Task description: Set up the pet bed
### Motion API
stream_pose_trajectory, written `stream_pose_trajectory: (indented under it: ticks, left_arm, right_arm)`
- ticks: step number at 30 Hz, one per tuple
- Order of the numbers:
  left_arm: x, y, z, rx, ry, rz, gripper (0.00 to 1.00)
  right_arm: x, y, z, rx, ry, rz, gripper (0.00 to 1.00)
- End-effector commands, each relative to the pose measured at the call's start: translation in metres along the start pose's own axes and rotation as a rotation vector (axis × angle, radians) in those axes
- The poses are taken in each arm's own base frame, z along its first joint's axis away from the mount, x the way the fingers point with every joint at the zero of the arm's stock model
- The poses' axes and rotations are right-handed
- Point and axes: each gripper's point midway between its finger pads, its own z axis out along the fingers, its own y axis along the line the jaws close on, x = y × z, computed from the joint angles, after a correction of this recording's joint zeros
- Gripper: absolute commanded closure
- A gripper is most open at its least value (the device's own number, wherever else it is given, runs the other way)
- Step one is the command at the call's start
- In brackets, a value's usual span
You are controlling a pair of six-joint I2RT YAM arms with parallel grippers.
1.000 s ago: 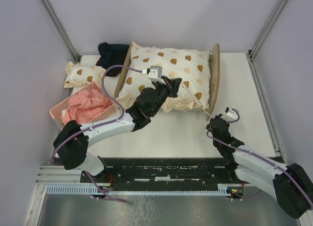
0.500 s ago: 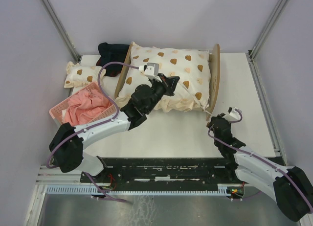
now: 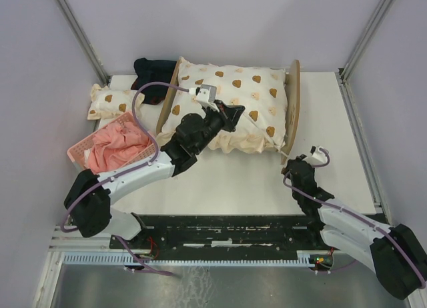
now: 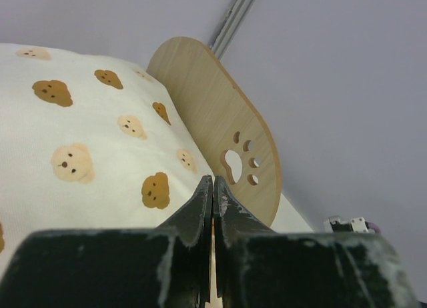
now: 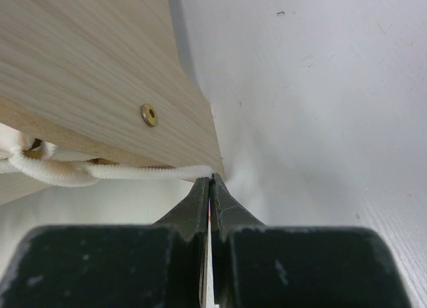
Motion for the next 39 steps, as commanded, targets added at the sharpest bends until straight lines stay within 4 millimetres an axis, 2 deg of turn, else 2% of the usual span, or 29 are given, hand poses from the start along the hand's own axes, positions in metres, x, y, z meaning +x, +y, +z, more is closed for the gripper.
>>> stream_pose_trajectory:
  ticks: [1, 5, 9, 12, 15, 19, 25, 29, 34, 39]
  left_arm:
    - [-0.034, -0.034, -0.025, 0.142, -0.095, 0.002, 0.97]
    - [0.034, -0.032, -0.053, 0.156, 0.043, 0.033, 0.97]
    - [0.109, -0.039, -0.087, 0.228, 0.186, 0.031, 0.97]
    - [0.152, -0.053, -0.104, 0.295, 0.292, 0.045, 0.95]
    - [0.184, -0.059, -0.118, 0.329, 0.37, 0.071, 0.9]
    - [0.209, -0.055, -0.124, 0.318, 0.424, 0.129, 0.74]
    - [0.239, -0.041, -0.117, 0.258, 0.477, 0.298, 0.58]
    - [0.246, -0.034, -0.096, 0.196, 0.433, 0.408, 0.53]
    - [0.261, -0.015, -0.066, 0.083, 0.377, 0.506, 0.47]
    - [0.277, -0.001, -0.044, -0.009, 0.358, 0.563, 0.43]
  right_arm:
    - [-0.006, 0.001, -0.005, -0.02, 0.003, -0.031, 0.98]
    - [-0.019, 0.006, -0.014, -0.05, -0.008, -0.03, 0.98]
    - [-0.02, 0.009, -0.022, -0.077, 0.015, -0.024, 0.95]
    - [-0.017, 0.01, -0.025, -0.094, 0.036, -0.029, 0.93]
    - [-0.013, 0.008, -0.027, -0.093, 0.057, -0.049, 0.94]
    - [-0.011, 0.01, -0.03, -0.115, 0.071, -0.059, 0.97]
    - [-0.008, 0.015, -0.032, -0.136, 0.1, -0.07, 0.98]
    - [-0.006, 0.021, -0.03, -0.154, 0.112, -0.061, 0.98]
    - [-0.001, 0.025, -0.028, -0.16, 0.135, -0.055, 0.98]
    - [0.003, 0.028, -0.028, -0.174, 0.152, -0.053, 0.98]
